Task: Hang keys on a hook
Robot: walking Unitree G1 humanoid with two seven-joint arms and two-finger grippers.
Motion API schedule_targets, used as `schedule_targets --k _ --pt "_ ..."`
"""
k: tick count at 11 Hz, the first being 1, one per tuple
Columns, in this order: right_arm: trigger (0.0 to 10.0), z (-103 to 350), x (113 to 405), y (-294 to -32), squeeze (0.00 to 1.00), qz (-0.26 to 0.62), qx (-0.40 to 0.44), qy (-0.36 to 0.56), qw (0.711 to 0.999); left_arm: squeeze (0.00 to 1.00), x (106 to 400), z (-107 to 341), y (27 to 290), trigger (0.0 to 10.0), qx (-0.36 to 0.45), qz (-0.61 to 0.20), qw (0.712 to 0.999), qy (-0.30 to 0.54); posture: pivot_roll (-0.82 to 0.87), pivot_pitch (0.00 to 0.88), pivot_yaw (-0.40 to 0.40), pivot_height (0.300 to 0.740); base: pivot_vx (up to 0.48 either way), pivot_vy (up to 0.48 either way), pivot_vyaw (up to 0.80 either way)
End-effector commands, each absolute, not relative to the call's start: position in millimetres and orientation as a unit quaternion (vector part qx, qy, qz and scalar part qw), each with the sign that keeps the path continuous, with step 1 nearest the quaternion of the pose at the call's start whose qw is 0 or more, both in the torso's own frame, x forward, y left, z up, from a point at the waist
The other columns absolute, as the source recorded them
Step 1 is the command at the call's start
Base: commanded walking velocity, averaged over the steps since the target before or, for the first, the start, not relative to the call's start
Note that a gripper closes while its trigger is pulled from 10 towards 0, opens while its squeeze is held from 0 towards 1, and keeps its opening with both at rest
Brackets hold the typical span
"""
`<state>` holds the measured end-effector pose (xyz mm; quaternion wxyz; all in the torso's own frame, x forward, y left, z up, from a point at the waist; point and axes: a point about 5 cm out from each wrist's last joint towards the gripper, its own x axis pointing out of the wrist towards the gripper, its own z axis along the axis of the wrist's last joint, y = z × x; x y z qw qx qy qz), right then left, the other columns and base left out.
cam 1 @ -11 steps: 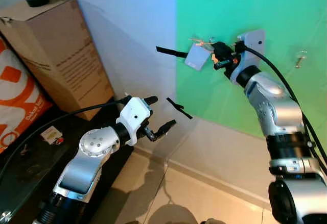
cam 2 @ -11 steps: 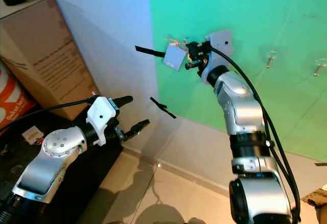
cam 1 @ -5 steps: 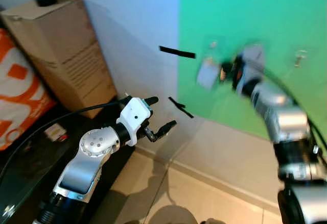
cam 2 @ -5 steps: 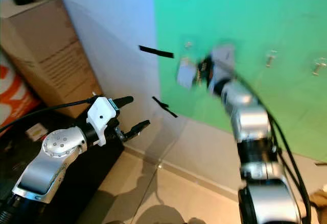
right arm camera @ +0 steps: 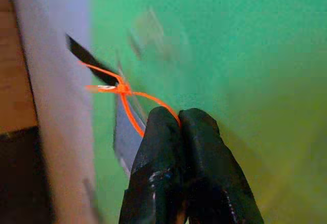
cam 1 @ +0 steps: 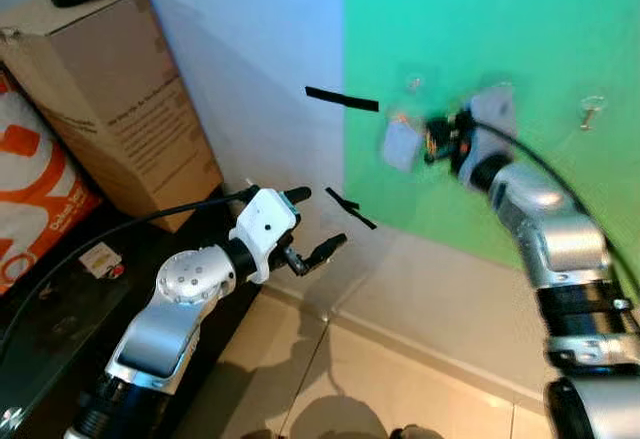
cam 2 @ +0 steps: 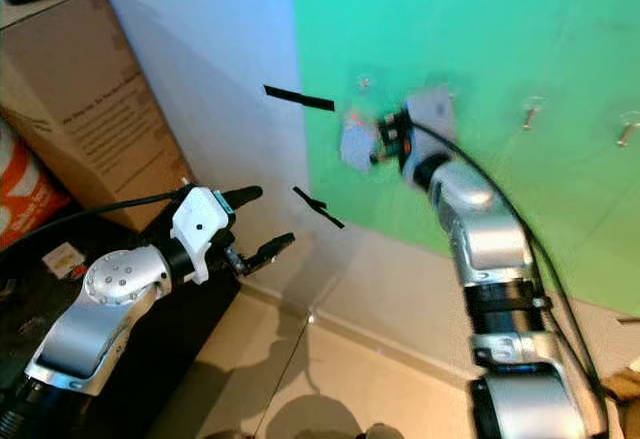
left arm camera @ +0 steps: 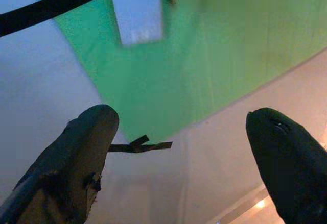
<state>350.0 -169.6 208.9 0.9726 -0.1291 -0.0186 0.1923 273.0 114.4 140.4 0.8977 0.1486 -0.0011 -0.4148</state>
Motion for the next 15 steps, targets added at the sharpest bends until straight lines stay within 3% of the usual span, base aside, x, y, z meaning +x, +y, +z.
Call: schedule_targets --k 1,3,9,15 --pt "10.0 223 344 -158 0.00 0.232 -0.178 -0.064 0.954 0.00 275 141 116 10.0 0.153 -0.414 0.898 0.001 -0.08 0.000 0.103 0.740 0.000 0.000 0.00" --pt "10.0 233 338 -154 0.00 0.268 -0.190 -0.079 0.941 0.00 274 140 114 10.0 0.151 -0.417 0.896 0.001 -0.08 0.000 0.103 0.740 0.000 0.000 0.00" --pt "10.0 233 355 -155 0.00 0.186 -0.135 -0.030 0.973 0.00 275 139 112 10.0 0.148 -0.418 0.896 0.000 -0.09 0.000 0.101 0.740 0.000 0.000 0.00" --pt "10.0 236 356 -146 0.00 0.171 -0.122 -0.014 0.978 0.00 274 138 111 10.0 0.144 -0.416 0.898 0.001 -0.09 0.000 0.089 0.740 0.000 0.000 0.00"
